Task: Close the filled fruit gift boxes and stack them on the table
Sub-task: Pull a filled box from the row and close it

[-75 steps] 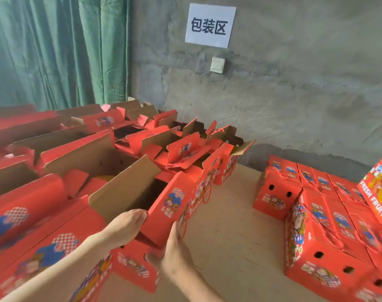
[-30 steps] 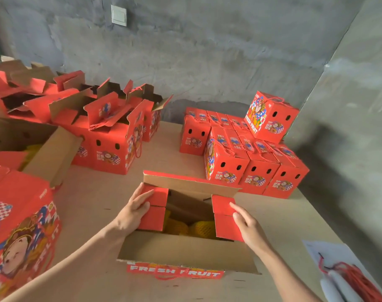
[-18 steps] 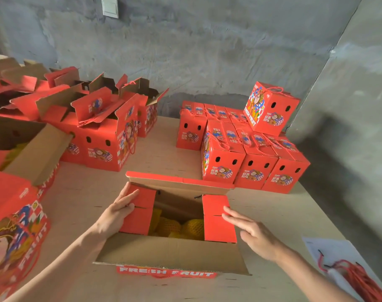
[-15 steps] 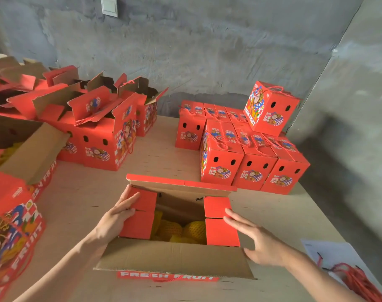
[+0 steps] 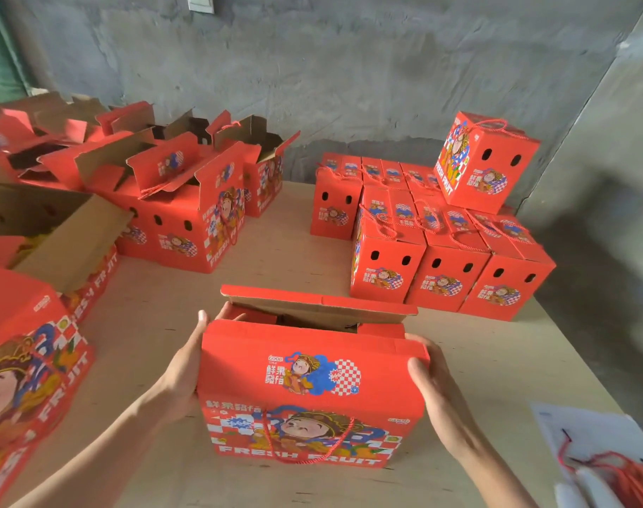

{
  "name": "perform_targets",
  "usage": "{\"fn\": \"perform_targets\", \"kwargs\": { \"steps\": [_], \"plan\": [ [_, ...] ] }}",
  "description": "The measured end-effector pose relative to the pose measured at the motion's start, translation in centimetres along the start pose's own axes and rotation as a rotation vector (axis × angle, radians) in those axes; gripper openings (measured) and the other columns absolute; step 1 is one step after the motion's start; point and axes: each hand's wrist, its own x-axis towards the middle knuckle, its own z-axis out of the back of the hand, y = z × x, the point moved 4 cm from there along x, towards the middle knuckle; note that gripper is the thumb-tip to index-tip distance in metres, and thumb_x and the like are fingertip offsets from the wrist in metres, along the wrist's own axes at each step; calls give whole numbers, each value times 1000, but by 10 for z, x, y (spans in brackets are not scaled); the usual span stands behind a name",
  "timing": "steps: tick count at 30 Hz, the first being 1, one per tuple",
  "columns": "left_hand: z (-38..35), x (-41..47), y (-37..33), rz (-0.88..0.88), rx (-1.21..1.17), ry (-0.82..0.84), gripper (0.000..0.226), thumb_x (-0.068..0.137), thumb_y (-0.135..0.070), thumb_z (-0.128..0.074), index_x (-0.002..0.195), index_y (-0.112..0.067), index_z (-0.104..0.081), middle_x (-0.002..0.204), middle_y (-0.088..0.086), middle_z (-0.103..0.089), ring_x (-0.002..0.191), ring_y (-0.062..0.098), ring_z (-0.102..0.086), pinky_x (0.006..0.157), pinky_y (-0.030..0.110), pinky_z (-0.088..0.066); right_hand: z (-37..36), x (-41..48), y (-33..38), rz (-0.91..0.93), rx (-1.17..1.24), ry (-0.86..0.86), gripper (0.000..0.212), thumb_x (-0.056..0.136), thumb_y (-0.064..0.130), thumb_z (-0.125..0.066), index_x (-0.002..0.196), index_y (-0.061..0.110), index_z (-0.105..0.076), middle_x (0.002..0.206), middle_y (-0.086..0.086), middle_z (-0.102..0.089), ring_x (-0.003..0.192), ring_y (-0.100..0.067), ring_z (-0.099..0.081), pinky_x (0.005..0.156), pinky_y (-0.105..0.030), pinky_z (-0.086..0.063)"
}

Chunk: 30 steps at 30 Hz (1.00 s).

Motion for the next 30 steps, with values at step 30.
{"fn": "perform_targets", "kwargs": {
  "steps": [30],
  "plan": [
    [-22, -34, -8, -860, 1030, -596, 17, 92, -10, -49, 87, -9, -65, 88, -6, -53, 78, 14, -49, 70, 26, -34, -9, 16, -4, 41, -290, -367, 20, 93, -1, -50, 83, -1, -68, 107, -7, -66, 97, -16, -58, 85, -27, -43]
  ]
}}
